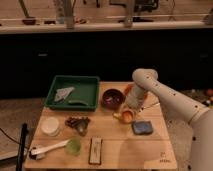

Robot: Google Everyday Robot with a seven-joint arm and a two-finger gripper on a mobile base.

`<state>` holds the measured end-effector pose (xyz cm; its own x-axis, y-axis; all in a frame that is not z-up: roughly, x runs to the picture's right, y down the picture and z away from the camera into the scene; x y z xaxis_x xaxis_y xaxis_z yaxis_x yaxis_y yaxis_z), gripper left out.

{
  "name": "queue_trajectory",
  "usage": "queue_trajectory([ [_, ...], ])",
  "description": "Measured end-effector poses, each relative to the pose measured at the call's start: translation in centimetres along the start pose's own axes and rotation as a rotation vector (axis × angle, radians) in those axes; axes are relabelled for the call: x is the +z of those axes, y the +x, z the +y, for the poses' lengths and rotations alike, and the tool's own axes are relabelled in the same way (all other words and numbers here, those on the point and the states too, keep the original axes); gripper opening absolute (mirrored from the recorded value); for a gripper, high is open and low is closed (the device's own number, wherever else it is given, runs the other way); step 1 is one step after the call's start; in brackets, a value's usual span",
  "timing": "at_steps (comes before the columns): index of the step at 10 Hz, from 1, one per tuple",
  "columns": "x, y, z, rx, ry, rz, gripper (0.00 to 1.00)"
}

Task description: Place apple in table surface

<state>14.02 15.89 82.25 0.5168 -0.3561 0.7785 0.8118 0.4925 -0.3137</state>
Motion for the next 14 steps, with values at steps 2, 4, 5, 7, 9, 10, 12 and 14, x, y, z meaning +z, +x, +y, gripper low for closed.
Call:
queue_trajectory([
  [2, 0.2, -0.3, 0.1, 0.005, -0.002, -0.011, 0.19],
  [4, 0.0, -1.2, 0.3, 0.016, 0.0, -0.037, 0.02],
  [5, 0.0, -1.7, 0.3, 0.021, 0.0, -0.053, 0.0],
  [7, 0.0, -2.3, 0.3, 0.025, 0.003, -0.082, 0.0],
  [9, 0.3, -3.1, 0.2, 0.007, 0.004, -0.123, 0.0],
  [10, 0.6, -3.5, 0.0, -0.006, 0.001, -0.141, 0.0],
  [12, 1.5, -4.3, -0.6, -0.032, -0.008, -0.176, 0.0],
  [14, 2.1, -5.2, -0.9, -0.056, -0.019, -0.2, 0.0],
])
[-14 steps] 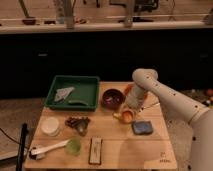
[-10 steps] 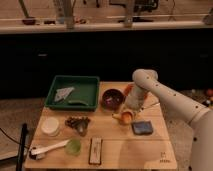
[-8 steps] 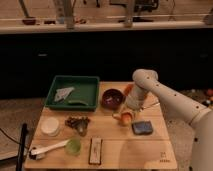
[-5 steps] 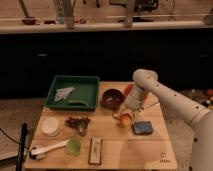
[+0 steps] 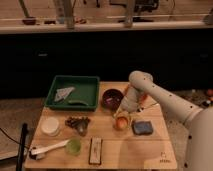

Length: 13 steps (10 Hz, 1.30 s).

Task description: Place apple in table surface

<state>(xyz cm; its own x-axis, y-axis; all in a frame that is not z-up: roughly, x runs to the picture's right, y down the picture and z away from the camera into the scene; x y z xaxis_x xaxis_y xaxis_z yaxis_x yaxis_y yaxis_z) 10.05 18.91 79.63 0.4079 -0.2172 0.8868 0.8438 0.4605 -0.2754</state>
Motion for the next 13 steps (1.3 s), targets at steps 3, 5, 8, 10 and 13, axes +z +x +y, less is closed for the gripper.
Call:
queue_trajectory([
  [3, 0.7, -0.9, 0.1, -0.016, -0.008, -0.02, 0.0],
  [5, 1.0, -1.3, 0.6, -0.012, 0.004, -0.03, 0.09],
  [8, 0.6, -1.5, 1.2, -0.018, 0.044, -0.025, 0.4],
  [10, 0.4, -1.6, 1.3, -0.028, 0.065, -0.025, 0.6],
  [13, 0.4, -1.6, 1.7, -0.034, 0.084, -0.033, 0.8],
])
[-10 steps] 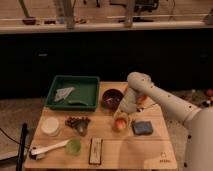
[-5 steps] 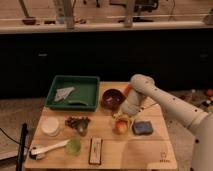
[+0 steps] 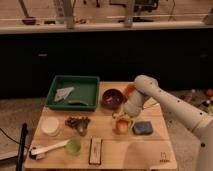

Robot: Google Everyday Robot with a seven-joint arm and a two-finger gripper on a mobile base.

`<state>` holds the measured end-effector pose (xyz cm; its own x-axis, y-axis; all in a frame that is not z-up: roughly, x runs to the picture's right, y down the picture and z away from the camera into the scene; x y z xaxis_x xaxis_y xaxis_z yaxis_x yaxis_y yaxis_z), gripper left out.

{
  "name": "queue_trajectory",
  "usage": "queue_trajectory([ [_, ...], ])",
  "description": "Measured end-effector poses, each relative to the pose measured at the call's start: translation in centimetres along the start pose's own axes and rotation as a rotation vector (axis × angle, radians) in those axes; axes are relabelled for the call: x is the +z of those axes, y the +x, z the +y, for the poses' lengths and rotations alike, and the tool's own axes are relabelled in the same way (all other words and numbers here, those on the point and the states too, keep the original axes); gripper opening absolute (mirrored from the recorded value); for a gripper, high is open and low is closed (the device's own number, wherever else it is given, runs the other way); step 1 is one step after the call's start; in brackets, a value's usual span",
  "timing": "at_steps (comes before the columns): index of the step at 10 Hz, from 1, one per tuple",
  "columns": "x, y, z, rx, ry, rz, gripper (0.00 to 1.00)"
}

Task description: Place apple in table surface

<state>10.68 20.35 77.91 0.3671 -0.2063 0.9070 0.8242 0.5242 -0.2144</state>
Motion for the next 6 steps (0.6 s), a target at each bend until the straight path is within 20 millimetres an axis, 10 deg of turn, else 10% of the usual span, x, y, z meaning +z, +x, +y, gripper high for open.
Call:
queue_trajectory([
  [6, 0.51, -0.12, 0.38, -0.017, 0.012, -0.02, 0.8],
])
